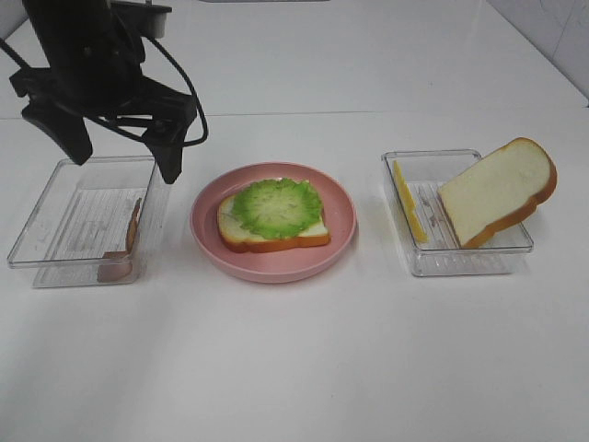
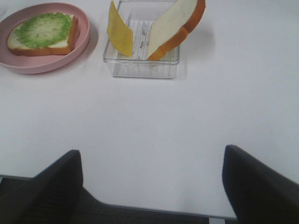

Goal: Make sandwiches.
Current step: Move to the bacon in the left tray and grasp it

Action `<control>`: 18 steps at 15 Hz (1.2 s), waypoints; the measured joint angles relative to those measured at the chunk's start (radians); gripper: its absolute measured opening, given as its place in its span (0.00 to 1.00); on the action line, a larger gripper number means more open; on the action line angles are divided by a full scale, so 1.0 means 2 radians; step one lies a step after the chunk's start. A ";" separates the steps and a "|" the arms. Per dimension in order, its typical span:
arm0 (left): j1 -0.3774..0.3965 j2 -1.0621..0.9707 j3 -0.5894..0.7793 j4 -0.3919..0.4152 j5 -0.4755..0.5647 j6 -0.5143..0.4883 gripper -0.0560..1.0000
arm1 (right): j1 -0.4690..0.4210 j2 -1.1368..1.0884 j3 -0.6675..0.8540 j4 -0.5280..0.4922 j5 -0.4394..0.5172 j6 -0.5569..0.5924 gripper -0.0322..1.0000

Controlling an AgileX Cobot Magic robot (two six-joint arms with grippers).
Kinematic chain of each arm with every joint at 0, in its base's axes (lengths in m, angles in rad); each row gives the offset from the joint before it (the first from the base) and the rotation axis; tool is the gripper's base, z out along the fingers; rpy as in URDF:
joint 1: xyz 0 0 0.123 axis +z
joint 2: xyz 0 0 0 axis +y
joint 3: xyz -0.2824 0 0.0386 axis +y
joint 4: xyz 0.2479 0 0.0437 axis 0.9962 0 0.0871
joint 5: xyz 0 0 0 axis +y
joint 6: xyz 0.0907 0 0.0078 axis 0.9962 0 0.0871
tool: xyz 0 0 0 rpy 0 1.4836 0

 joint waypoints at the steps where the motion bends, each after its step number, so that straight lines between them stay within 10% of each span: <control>1: 0.000 0.001 0.012 0.000 0.000 -0.002 0.90 | 0.000 0.000 0.000 0.000 0.000 0.000 0.81; 13: 0.001 0.076 0.041 0.000 -0.050 -0.016 0.89 | 0.000 0.000 0.000 0.000 0.000 0.000 0.81; 18: 0.002 0.076 0.041 0.000 -0.061 -0.016 0.69 | 0.000 0.000 0.000 0.000 0.000 0.000 0.81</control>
